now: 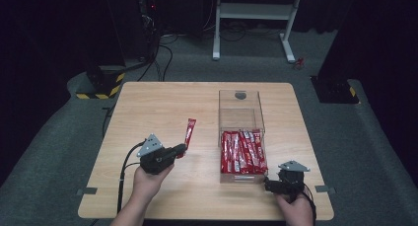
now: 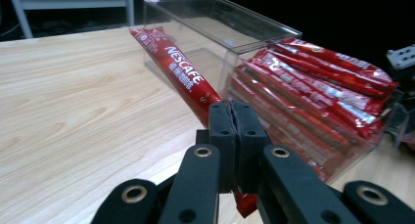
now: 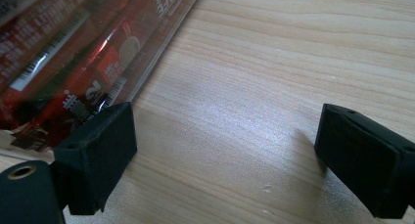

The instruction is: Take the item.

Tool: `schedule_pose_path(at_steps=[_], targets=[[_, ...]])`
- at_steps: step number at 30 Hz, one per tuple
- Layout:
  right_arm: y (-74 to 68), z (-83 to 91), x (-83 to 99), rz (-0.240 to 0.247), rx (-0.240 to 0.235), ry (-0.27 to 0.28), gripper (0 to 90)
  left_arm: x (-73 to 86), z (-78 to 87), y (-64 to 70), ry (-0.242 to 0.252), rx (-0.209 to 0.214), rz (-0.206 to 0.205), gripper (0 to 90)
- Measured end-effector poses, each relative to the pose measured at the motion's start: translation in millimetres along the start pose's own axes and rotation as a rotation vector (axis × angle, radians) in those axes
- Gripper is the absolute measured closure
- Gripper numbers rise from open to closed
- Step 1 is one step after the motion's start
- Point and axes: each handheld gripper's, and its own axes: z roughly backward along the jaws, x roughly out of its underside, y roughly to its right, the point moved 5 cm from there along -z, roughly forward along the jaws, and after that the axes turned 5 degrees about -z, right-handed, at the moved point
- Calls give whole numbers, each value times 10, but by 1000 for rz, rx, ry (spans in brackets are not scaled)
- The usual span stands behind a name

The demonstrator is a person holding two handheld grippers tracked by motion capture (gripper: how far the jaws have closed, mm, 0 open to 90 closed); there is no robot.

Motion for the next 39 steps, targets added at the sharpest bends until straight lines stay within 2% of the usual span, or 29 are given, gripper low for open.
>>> schedule_pose_path(at_steps=[3, 13, 14, 23, 27, 30, 39], targets=[[0, 0, 0, 0, 0, 0, 82, 28, 15, -81, -1, -17, 18, 886], [0, 0, 0, 0, 0, 0, 82, 84, 57, -259, -3, -54, 43, 886], [0, 0, 0, 0, 0, 0, 82, 98, 68, -303, -6, -68, 41, 886], [0, 0, 0, 0, 0, 0, 82, 208, 63, -466, -27, -104, 73, 886], [0, 0, 0, 0, 0, 0, 82, 284, 32, -537, -45, -122, 85, 887], [0, 0, 0, 0, 0, 0, 82, 372, -21, -601, -77, -143, 87, 887], [0, 0, 0, 1, 1, 0, 82, 523, -149, -677, -130, -147, 105, 887]])
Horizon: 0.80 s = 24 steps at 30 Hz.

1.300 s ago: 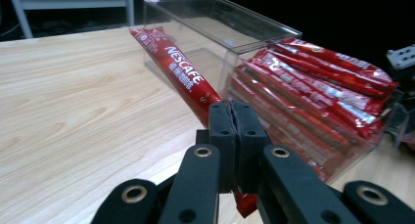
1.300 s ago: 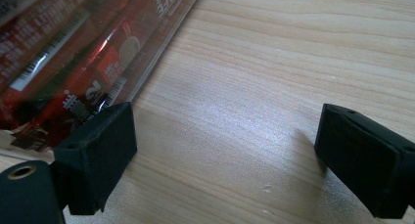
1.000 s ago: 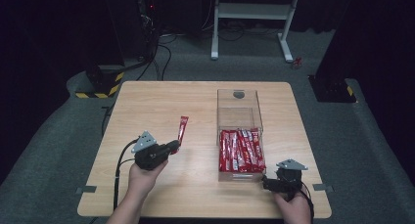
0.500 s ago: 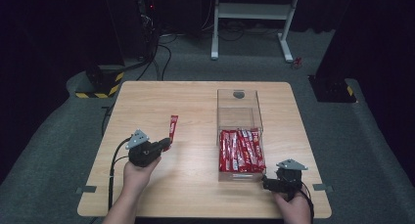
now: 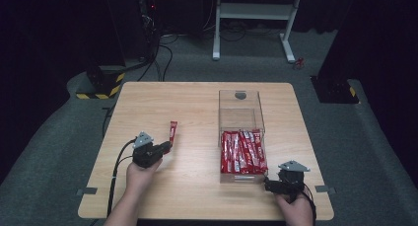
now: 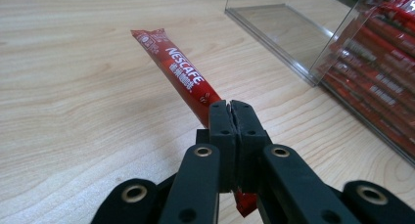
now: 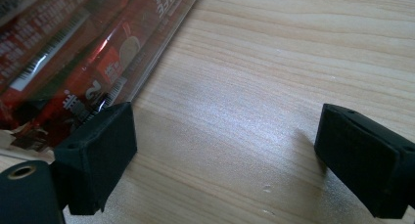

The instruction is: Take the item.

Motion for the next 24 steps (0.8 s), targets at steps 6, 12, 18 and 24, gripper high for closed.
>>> schedule_pose_path(at_steps=[6, 12, 18, 24], targets=[[0, 0, 0, 0, 0, 0, 82, 56, -81, -44, -29, 0, 15, 887], [0, 0, 0, 0, 0, 0, 82, 107, -164, -50, -59, -2, 15, 886], [-1, 0, 0, -1, 0, 0, 83, 147, -204, -61, -90, -7, 13, 884], [0, 1, 1, 1, 0, 0, 83, 175, -230, -42, -109, -14, -5, 873]])
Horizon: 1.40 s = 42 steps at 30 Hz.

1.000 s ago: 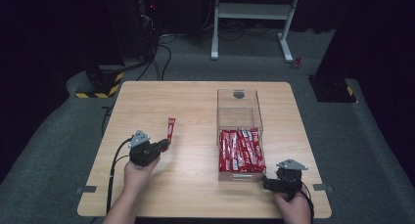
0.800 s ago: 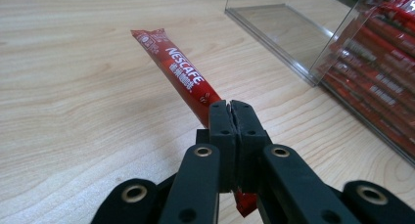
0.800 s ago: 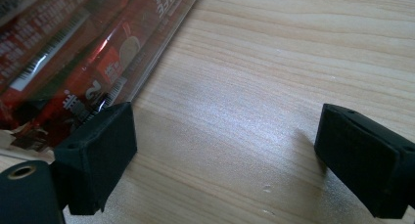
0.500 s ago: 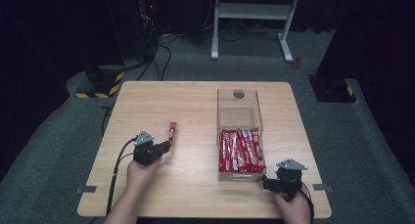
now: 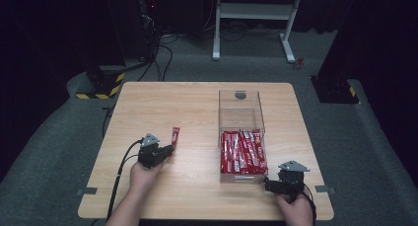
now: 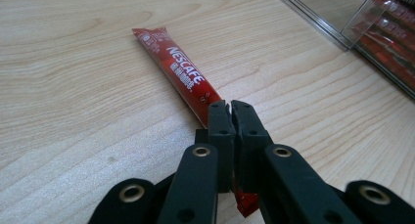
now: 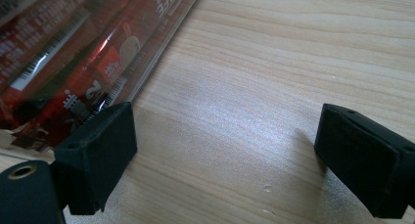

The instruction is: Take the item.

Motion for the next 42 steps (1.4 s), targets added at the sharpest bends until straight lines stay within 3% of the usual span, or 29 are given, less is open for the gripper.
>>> schedule_pose_path(at_steps=[11, 25, 29, 37, 42], targets=[[0, 0, 0, 0, 0, 0, 83, -29, 94, 18, 23, 2, -2, 704], [-1, 1, 1, 0, -1, -1, 83, 15, 311, -22, 26, -30, -44, 522], [-2, 4, 3, 0, -2, 0, 84, 101, 348, -39, -8, -41, -48, 491], [-3, 7, 6, 0, -4, -2, 84, 234, 514, -61, -23, -70, -71, 398], [-3, 8, 7, 2, -4, -2, 84, 426, 701, -146, -41, -96, -67, 360]])
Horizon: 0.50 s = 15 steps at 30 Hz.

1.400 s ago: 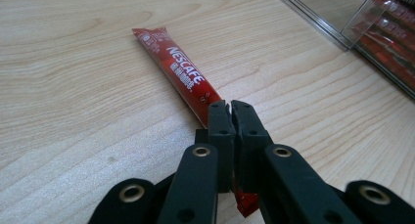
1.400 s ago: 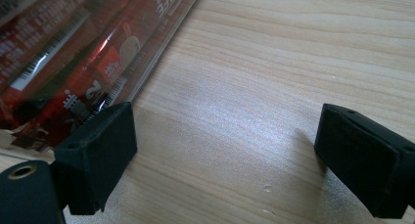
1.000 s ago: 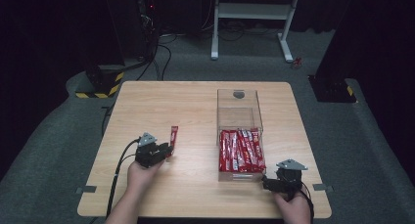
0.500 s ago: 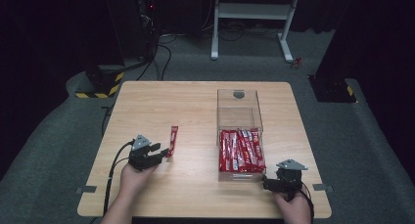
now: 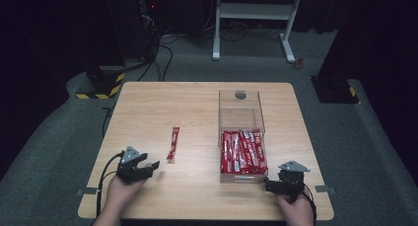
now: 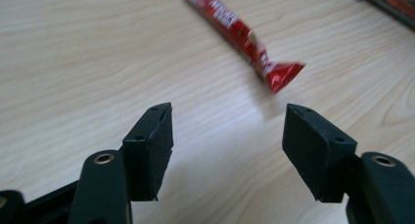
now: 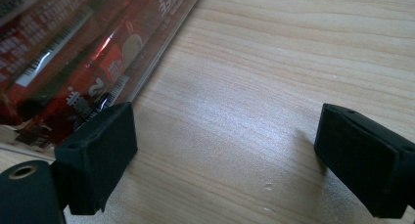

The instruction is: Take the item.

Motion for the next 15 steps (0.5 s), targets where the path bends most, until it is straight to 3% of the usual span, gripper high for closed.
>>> schedule_pose_path(at_steps=[5, 15], targets=[[0, 0, 0, 0, 0, 0, 84, 167, 107, -61, -34, -23, -1, 339], [0, 1, 1, 1, -1, 0, 84, 459, 354, -87, -81, -94, -54, 262]])
